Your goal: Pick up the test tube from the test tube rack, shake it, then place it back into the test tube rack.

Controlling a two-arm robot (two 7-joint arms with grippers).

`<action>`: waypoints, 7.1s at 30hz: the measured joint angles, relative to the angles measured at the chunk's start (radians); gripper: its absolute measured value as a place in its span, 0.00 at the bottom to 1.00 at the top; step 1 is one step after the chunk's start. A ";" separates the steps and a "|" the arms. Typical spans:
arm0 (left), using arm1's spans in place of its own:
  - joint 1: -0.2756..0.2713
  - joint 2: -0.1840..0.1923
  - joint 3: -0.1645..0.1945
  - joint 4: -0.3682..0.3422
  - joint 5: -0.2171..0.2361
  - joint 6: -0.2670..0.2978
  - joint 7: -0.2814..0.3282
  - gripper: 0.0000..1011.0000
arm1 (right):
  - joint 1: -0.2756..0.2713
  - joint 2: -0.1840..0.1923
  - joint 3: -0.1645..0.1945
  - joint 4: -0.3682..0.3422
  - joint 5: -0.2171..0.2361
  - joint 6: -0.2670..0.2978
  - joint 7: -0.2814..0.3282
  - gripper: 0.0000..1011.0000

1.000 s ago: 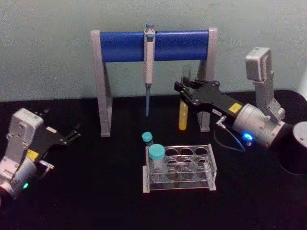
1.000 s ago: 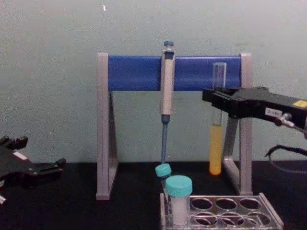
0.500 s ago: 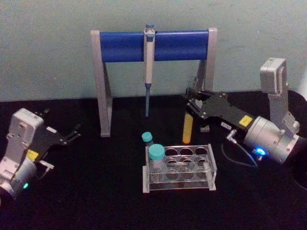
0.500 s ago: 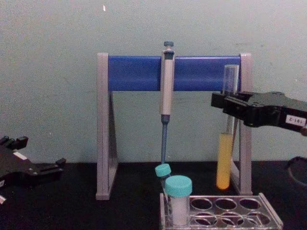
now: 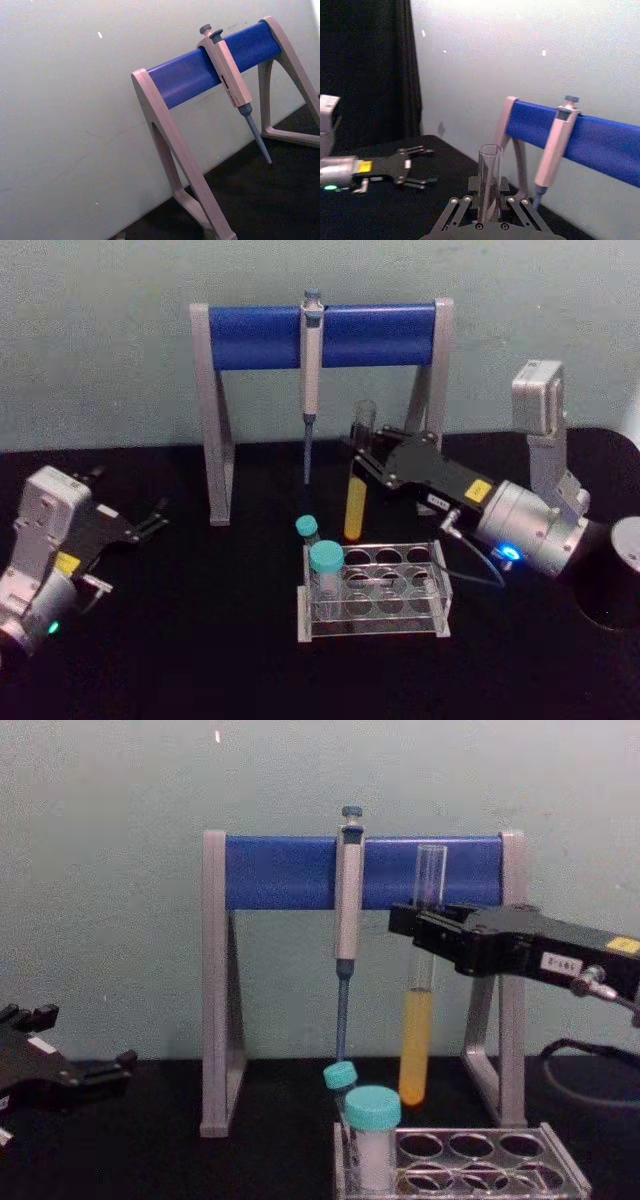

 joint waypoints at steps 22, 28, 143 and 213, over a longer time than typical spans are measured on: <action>0.000 0.000 0.000 0.000 0.000 0.000 0.000 0.99 | -0.011 0.006 0.047 0.010 -0.035 -0.004 -0.070 0.23; 0.000 0.000 0.000 0.000 0.000 0.000 0.000 0.99 | -0.054 0.038 0.071 -0.044 -0.037 0.015 -0.085 0.23; 0.000 0.000 0.000 0.000 0.000 0.000 0.000 0.99 | -0.058 0.010 0.059 -0.052 -0.047 -0.019 -0.091 0.23; 0.000 0.000 0.000 0.000 0.000 0.000 0.000 0.99 | -0.107 0.097 0.000 -0.084 0.098 -0.025 0.069 0.23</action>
